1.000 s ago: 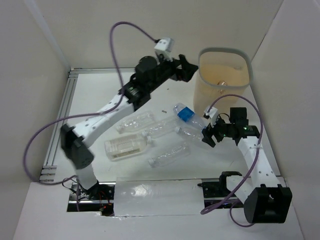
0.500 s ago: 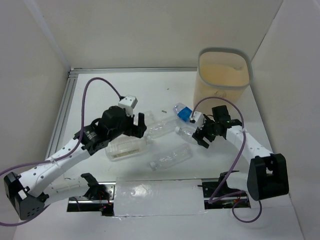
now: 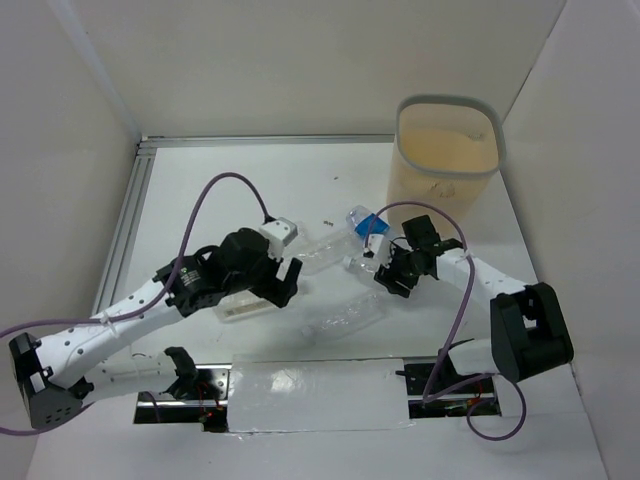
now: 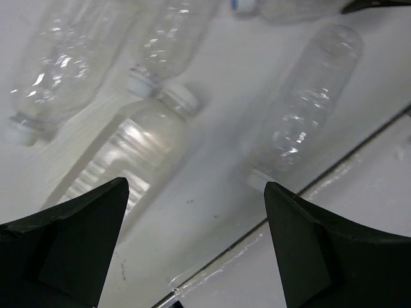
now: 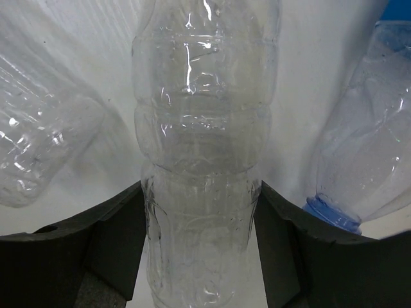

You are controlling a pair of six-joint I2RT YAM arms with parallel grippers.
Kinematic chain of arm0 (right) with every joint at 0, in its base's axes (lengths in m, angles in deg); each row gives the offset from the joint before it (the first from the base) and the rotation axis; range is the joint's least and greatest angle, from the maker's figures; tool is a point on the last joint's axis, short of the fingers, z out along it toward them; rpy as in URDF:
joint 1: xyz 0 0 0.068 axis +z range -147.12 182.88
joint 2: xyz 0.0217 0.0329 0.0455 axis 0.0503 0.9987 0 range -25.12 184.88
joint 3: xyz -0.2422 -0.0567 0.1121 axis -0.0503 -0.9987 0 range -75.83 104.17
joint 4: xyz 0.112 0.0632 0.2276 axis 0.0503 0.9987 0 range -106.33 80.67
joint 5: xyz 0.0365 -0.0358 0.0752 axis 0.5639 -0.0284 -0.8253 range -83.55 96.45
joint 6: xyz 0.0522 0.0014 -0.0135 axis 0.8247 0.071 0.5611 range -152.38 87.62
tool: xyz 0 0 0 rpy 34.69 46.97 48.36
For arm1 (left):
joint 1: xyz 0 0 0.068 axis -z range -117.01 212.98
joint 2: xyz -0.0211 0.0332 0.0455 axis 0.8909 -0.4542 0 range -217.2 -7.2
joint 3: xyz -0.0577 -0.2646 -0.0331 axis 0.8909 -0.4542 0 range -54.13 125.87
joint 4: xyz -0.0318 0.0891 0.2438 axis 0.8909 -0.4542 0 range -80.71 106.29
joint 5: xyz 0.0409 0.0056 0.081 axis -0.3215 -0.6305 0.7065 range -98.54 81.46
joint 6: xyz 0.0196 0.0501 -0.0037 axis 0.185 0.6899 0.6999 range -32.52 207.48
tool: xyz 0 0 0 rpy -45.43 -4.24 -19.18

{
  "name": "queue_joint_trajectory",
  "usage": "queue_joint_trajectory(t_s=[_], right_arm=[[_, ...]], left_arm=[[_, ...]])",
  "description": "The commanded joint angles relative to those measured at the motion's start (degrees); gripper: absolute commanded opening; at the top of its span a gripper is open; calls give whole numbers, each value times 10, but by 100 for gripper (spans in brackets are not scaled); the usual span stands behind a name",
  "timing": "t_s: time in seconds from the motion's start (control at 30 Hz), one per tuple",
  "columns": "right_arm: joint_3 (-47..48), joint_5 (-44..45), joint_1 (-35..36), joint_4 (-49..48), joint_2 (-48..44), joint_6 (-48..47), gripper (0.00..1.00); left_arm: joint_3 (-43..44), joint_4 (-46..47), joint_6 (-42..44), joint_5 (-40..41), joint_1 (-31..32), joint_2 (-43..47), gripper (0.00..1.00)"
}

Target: Put the plastic bottles in the bin

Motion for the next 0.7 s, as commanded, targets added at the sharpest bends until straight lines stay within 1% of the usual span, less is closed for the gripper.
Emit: queue_joint_trajectory(t_s=[0.0,0.03,0.07,0.1,0.13,0.2,0.23,0.27,0.33,0.37,0.4,0.47,0.5,0.63,0.67], right_arm=[[-7,5,14,10,10,-5,37],[1,-8,14,36,0,-11,32],[24,-15,14,53,-6,-11,30],[39,-24,14,73,-21,-21,30],[57,-39,14,113,-29,-34,30],[122,-55,14,149,-52,-41,29],[146,-69,14,178,-58,-41,29],[194,-74,19,188,-58,-41,27],[239,-92,19,208,-64,-26,25],[282,-99,25,208,-64,-17,25],[301,-108,25,215,-64,-7,25],[334,-137,25,206,-64,37,25],[364,-146,25,201,-64,51,25],[426,-172,6,137,-59,146,25],[432,-172,1,89,-68,166,25]], left_arm=[[15,56,42,-92,46,-5,99],[8,89,55,-101,61,-10,99],[8,105,60,-109,78,-19,99],[-1,120,60,-114,112,-25,99],[-10,145,75,-114,127,-32,99],[-21,169,75,-114,163,-51,99],[-36,183,75,-114,172,-51,99],[-44,210,80,-108,178,-51,99],[-68,237,80,-94,190,-51,99],[-77,252,73,-83,190,-51,99],[-85,277,73,-73,198,-46,99],[-98,292,73,-58,198,-46,99],[-105,297,73,-53,198,-46,99],[-105,302,68,-39,203,-46,99],[-105,308,68,-33,203,-52,99]])
